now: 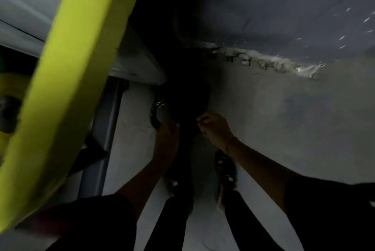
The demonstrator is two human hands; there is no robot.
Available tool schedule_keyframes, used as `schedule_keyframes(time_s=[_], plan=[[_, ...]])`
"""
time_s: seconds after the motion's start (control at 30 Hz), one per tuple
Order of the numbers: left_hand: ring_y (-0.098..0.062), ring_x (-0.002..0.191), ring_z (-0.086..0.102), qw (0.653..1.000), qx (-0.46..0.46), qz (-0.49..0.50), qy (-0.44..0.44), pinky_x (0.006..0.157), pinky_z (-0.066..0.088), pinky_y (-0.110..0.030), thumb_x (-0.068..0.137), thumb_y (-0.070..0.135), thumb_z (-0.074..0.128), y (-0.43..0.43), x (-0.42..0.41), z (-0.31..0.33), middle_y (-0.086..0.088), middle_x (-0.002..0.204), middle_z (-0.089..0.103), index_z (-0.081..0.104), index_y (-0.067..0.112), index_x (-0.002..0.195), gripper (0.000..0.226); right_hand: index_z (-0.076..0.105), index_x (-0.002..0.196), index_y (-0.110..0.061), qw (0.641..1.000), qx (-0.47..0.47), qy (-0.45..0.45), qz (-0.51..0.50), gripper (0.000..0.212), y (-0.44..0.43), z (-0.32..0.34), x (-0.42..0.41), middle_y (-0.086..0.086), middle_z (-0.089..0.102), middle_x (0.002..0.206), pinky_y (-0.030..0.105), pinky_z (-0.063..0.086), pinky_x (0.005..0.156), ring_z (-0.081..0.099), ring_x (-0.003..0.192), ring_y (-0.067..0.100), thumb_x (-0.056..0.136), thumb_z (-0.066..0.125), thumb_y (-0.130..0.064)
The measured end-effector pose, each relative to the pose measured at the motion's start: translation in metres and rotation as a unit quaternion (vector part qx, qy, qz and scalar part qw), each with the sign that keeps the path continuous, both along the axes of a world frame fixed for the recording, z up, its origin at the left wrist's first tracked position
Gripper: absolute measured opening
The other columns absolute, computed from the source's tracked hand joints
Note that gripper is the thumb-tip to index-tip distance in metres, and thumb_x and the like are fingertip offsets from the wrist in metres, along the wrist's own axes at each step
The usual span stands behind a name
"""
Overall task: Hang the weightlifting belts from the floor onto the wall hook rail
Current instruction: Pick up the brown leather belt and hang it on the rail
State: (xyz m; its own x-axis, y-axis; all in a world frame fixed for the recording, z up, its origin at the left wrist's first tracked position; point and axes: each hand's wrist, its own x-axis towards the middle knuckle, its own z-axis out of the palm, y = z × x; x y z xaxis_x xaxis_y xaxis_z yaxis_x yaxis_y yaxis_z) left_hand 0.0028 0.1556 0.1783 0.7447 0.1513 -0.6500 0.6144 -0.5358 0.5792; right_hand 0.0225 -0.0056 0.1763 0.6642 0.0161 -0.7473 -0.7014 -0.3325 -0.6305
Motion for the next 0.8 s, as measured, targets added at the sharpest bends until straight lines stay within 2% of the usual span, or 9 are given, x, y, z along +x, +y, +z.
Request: schedule_keyframes(time_s=[0.1,0.17,0.23,0.33,0.4,0.5,0.6,0.67,0.8], plan=[[-0.02,0.089,0.057,1.0,-0.013,-0.004,0.005,0.074,0.043,-0.028,0.103,0.02,0.047,0.002,0.013,-0.08,-0.008,0.096,0.058,0.053,0.001,0.12,0.026,0.065,0.115,-0.002,0.999,-0.03,-0.014,0.034,0.023,0.014,-0.088,0.02,0.018,0.069,0.108,0.04,0.052,0.091,0.064,0.1,0.029,0.092,0.059,-0.005],[-0.014,0.096,0.053,1.0,-0.027,0.007,0.007,0.076,0.044,-0.018,0.103,0.02,0.047,-0.001,0.024,-0.124,-0.002,0.104,0.055,0.05,0.001,0.126,0.03,0.064,0.12,-0.001,0.997,-0.054,-0.017,0.056,0.028,0.019,-0.138,0.034,0.02,0.067,0.119,0.037,0.047,0.1,0.061,0.113,0.033,0.093,0.059,-0.005],[-0.013,0.1,0.051,0.999,-0.033,0.035,0.002,0.086,0.047,-0.024,0.103,0.019,0.048,-0.003,0.038,-0.161,0.002,0.106,0.054,0.049,0.003,0.127,0.029,0.061,0.125,0.003,0.993,-0.085,-0.025,0.082,0.032,0.022,-0.182,0.047,0.025,0.062,0.126,0.038,0.043,0.101,0.056,0.12,0.039,0.093,0.059,-0.005],[-0.019,0.106,0.055,0.997,-0.039,0.06,0.006,0.086,0.038,-0.023,0.103,0.019,0.047,-0.005,0.05,-0.202,0.006,0.1,0.055,0.052,0.0,0.125,0.03,0.045,0.142,-0.004,0.972,-0.172,-0.065,0.144,0.053,0.022,-0.233,0.061,0.024,0.044,0.143,0.047,0.037,0.108,0.04,0.131,0.045,0.092,0.058,-0.018],[-0.021,0.115,0.053,0.997,-0.041,0.058,0.022,0.088,0.033,-0.017,0.104,0.023,0.045,-0.005,0.056,-0.217,-0.001,0.115,0.057,0.049,0.002,0.133,0.036,0.032,0.149,-0.007,0.954,-0.235,-0.069,0.176,0.068,0.019,-0.253,0.068,0.024,0.033,0.148,0.051,0.036,0.108,0.033,0.134,0.046,0.09,0.063,-0.023],[-0.025,0.134,0.044,0.994,-0.065,0.06,0.065,0.097,0.029,-0.021,0.105,0.031,0.04,-0.009,0.063,-0.229,-0.008,0.143,0.048,0.039,0.008,0.146,0.047,0.024,0.152,-0.012,0.932,-0.282,-0.046,0.224,0.073,0.014,-0.272,0.073,0.024,0.035,0.147,0.053,0.039,0.105,0.033,0.135,0.046,0.092,0.063,-0.025],[-0.029,0.137,0.043,0.986,-0.105,0.088,0.097,0.109,0.033,-0.029,0.103,0.036,0.043,-0.015,0.067,-0.241,-0.009,0.147,0.046,0.038,0.011,0.148,0.051,0.032,0.15,-0.017,0.925,-0.27,-0.066,0.259,0.052,0.011,-0.282,0.068,0.023,0.04,0.146,0.052,0.04,0.106,0.037,0.133,0.046,0.1,0.046,-0.019],[-0.025,0.134,0.046,0.976,-0.129,0.137,0.113,0.114,0.036,-0.043,0.098,0.049,0.049,-0.019,0.066,-0.242,-0.001,0.143,0.048,0.038,0.018,0.149,0.061,0.038,0.147,-0.021,0.922,-0.271,-0.094,0.26,0.046,0.01,-0.272,0.057,0.02,0.043,0.143,0.05,0.043,0.101,0.04,0.128,0.045,0.101,0.042,-0.024],[-0.026,0.127,0.053,0.906,-0.264,0.272,0.19,0.107,0.044,-0.048,0.072,0.072,0.065,-0.034,0.06,-0.211,0.001,0.141,0.054,0.043,0.029,0.145,0.087,0.045,0.143,-0.018,0.93,-0.268,-0.169,0.187,0.045,0.007,-0.215,0.026,0.022,0.041,0.142,0.047,0.044,0.1,0.043,0.125,0.045,0.099,0.05,-0.023]])
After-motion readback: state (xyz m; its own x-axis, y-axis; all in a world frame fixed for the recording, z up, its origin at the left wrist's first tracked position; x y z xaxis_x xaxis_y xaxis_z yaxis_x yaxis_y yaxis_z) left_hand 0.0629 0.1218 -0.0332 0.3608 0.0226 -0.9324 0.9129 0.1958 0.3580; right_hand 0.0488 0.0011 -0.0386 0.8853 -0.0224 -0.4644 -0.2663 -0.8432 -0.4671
